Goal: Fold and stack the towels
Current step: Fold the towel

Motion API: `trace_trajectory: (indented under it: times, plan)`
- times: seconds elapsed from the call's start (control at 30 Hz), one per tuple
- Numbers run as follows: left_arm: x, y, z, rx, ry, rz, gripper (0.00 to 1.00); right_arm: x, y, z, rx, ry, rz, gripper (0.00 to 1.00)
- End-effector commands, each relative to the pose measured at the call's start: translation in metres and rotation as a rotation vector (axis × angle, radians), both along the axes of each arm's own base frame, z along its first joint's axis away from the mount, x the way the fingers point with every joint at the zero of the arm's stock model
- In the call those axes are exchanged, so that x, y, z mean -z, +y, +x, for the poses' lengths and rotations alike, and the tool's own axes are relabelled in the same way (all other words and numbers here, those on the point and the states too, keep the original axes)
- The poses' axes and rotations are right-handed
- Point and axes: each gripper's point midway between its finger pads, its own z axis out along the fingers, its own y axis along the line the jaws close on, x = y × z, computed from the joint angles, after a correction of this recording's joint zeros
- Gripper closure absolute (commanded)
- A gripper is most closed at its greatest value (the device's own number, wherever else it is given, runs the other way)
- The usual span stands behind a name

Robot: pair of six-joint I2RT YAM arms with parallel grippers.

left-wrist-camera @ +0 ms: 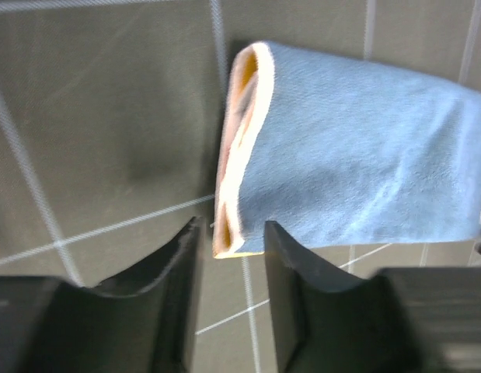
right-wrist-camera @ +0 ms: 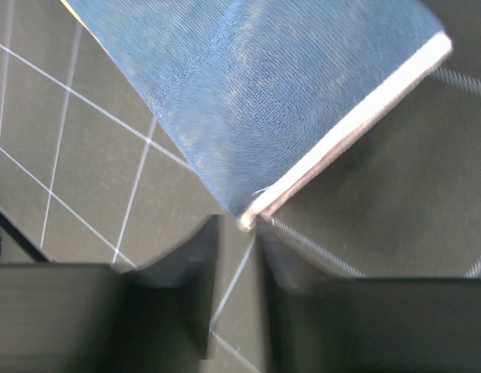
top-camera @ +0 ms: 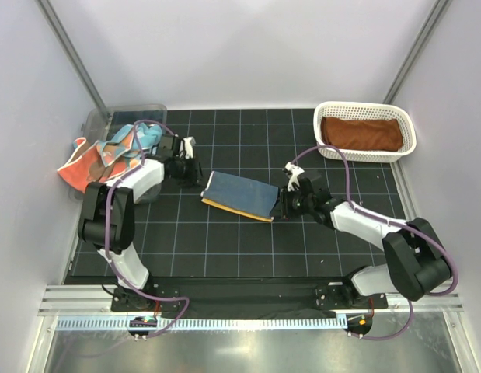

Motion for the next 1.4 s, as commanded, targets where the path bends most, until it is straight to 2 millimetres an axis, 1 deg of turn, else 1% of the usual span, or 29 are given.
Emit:
trace_trajectory:
  times: [0.0, 0.03, 0.07, 0.1, 0.17, 0.2, 0.23, 0.27, 0.33, 0.4, 0.43, 0.47, 0.5, 0.53, 0.6, 0.63, 0.73, 0.77, 0.83, 0.9, 0.97, 1.03, 1.13, 1.17, 1.2, 1.23, 1.27, 1.33, 1.37]
  plan:
    - [-0.025, 0.011, 0.005, -0.039, -0.049, 0.06, 0.57, -0.026, 0.002, 0.003, 0.018, -0.015, 0.013, 0.64]
    - [-0.03, 0.013, 0.006, -0.042, -0.056, 0.071, 0.56, -0.032, 0.0, 0.003, 0.024, -0.016, 0.006, 0.63]
    - [-0.032, 0.016, 0.006, -0.047, -0.058, 0.084, 0.55, -0.03, -0.004, -0.003, 0.028, 0.021, -0.02, 0.63]
    - [-0.04, 0.014, 0.009, -0.064, -0.069, 0.076, 0.55, -0.04, -0.002, 0.0, 0.029, 0.012, -0.017, 0.62]
    - [-0.048, 0.001, 0.007, -0.042, -0.079, 0.037, 0.55, -0.043, -0.001, -0.001, 0.041, 0.048, -0.012, 0.62]
    - [-0.048, -0.005, 0.005, -0.047, -0.071, 0.016, 0.55, -0.052, 0.003, 0.004, 0.046, 0.04, 0.005, 0.62]
    - [-0.051, -0.02, 0.006, -0.021, -0.091, -0.023, 0.56, -0.053, 0.01, 0.008, 0.04, 0.047, 0.029, 0.62]
    - [-0.05, -0.027, 0.004, -0.015, -0.086, -0.05, 0.56, -0.055, 0.014, 0.012, 0.043, 0.048, 0.048, 0.62]
    - [-0.037, -0.039, 0.002, -0.021, -0.058, -0.075, 0.57, -0.062, 0.024, 0.026, 0.075, 0.044, 0.097, 0.63]
    - [-0.027, -0.044, 0.001, -0.026, -0.037, -0.078, 0.57, -0.047, 0.029, 0.033, 0.113, 0.095, 0.105, 0.63]
    - [-0.013, -0.042, 0.0, -0.047, -0.016, -0.061, 0.57, -0.047, 0.034, 0.04, 0.111, 0.071, 0.135, 0.63]
    - [-0.006, -0.039, 0.0, -0.063, -0.01, -0.046, 0.57, -0.032, 0.036, 0.04, 0.12, 0.102, 0.134, 0.63]
    - [0.001, -0.035, -0.002, -0.078, -0.002, -0.028, 0.57, -0.013, 0.033, 0.032, 0.127, 0.145, 0.117, 0.63]
    - [0.011, -0.028, -0.001, -0.106, 0.002, 0.007, 0.56, -0.009, 0.036, 0.036, 0.126, 0.127, 0.138, 0.63]
    - [0.018, -0.022, 0.0, -0.131, 0.008, 0.034, 0.56, 0.023, 0.026, 0.026, 0.152, 0.174, 0.088, 0.63]
    - [0.021, -0.021, 0.001, -0.139, 0.014, 0.043, 0.56, 0.027, 0.023, 0.026, 0.157, 0.165, 0.077, 0.63]
    - [0.011, -0.022, 0.012, -0.151, -0.009, 0.051, 0.55, 0.032, 0.017, 0.021, 0.146, 0.163, 0.047, 0.63]
    - [0.005, -0.021, 0.02, -0.161, -0.026, 0.063, 0.55, 0.029, 0.017, 0.021, 0.139, 0.159, 0.041, 0.63]
    - [-0.004, -0.017, 0.022, -0.174, -0.008, 0.093, 0.54, 0.015, 0.018, 0.023, 0.127, 0.14, 0.047, 0.63]
    - [-0.026, -0.021, 0.034, -0.173, -0.059, 0.069, 0.52, -0.003, 0.022, 0.025, 0.113, 0.112, 0.072, 0.63]
    - [-0.039, -0.028, 0.04, -0.156, -0.09, 0.03, 0.51, -0.01, 0.022, 0.024, 0.119, 0.116, 0.079, 0.63]
    - [-0.046, -0.046, 0.044, -0.097, -0.099, -0.047, 0.49, -0.021, 0.025, 0.03, 0.144, 0.105, 0.105, 0.63]
    - [-0.031, -0.059, 0.05, -0.045, -0.061, -0.085, 0.49, -0.025, 0.023, 0.039, 0.216, 0.107, 0.121, 0.61]
    - [-0.026, -0.058, 0.052, -0.044, -0.053, -0.078, 0.49, -0.023, 0.022, 0.041, 0.24, 0.114, 0.119, 0.58]
    - [-0.011, -0.058, 0.054, -0.044, -0.028, -0.065, 0.49, -0.023, 0.019, 0.046, 0.293, 0.124, 0.118, 0.54]
    - [-0.008, -0.058, 0.059, -0.047, -0.029, -0.066, 0.5, -0.017, 0.013, 0.046, 0.336, 0.142, 0.096, 0.49]
    - [-0.004, -0.058, 0.062, -0.055, -0.021, -0.067, 0.49, -0.009, 0.003, 0.052, 0.403, 0.141, 0.056, 0.4]
    - [0.011, -0.058, 0.065, -0.063, 0.016, -0.07, 0.49, -0.005, -0.001, 0.053, 0.46, 0.173, 0.041, 0.37]
    - [0.011, -0.058, 0.07, -0.067, 0.014, -0.074, 0.49, -0.004, -0.002, 0.055, 0.48, 0.174, 0.041, 0.36]
